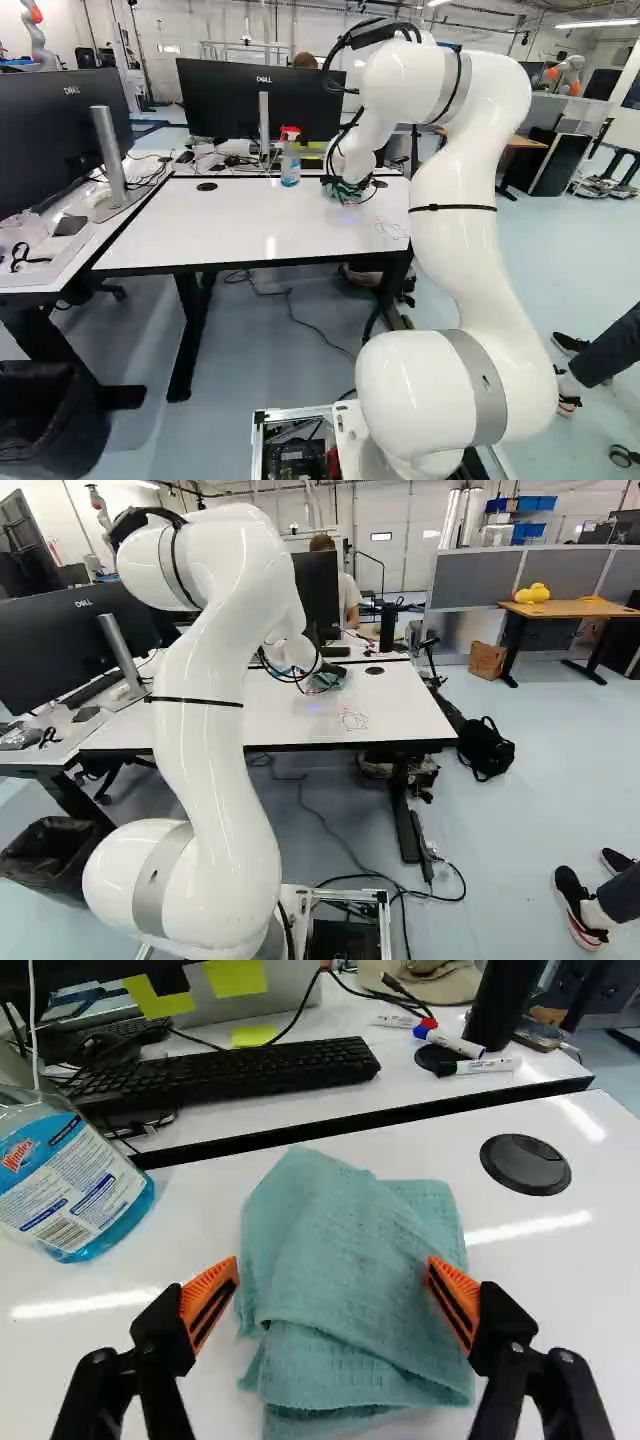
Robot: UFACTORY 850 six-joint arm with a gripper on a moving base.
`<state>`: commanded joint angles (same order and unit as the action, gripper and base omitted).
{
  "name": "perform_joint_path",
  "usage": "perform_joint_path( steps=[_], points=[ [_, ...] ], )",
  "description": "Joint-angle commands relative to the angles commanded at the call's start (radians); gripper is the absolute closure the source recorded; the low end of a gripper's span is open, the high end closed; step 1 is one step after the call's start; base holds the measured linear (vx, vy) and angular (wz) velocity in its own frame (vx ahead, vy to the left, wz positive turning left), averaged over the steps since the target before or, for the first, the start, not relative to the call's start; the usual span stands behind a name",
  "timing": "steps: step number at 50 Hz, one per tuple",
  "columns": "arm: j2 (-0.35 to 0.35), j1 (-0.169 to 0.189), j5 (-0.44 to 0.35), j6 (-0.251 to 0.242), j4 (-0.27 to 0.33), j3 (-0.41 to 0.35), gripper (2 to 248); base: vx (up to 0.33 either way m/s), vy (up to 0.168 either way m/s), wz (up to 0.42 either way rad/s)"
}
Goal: Clean the table with the green towel
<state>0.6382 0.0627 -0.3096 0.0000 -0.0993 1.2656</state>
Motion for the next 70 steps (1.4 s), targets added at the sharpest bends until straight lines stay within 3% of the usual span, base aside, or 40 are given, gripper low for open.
perform_joint_path(
  steps=[7,8,13,14,18,19,23,24,29,30,34,35,70],
  points=[
    [0.005,0.000,0.000,0.000,0.000,0.006,3,0.000,0.000,0.000],
    [0.005,0.000,0.000,0.000,0.000,0.007,35,0.000,0.000,0.000],
    [0.007,0.000,0.000,0.000,0.000,0.010,35,0.000,0.000,0.000],
    [0.008,0.000,0.000,0.000,0.000,0.011,73,0.000,0.000,0.000],
    [0.009,0.000,0.000,0.000,0.000,0.012,73,0.000,0.000,0.000],
    [0.009,0.000,0.000,0.000,0.000,0.012,111,0.000,0.000,0.000],
    [0.009,0.000,0.000,0.000,0.000,0.012,111,0.000,0.000,0.000],
    [0.009,0.000,0.000,0.000,0.000,0.012,149,0.000,0.000,0.000],
    [0.009,0.000,0.000,0.000,0.000,0.012,149,0.000,0.000,0.000],
    [0.009,0.000,0.000,0.000,0.000,0.012,186,0.000,0.000,0.000],
    [0.009,0.000,0.000,0.000,0.000,0.012,186,0.000,0.000,0.000],
    [0.009,0.000,0.000,0.000,0.000,0.012,211,0.000,0.000,0.000],
    [-0.058,0.000,0.000,0.000,0.000,-0.004,213,0.000,0.000,0.000]
  ],
)
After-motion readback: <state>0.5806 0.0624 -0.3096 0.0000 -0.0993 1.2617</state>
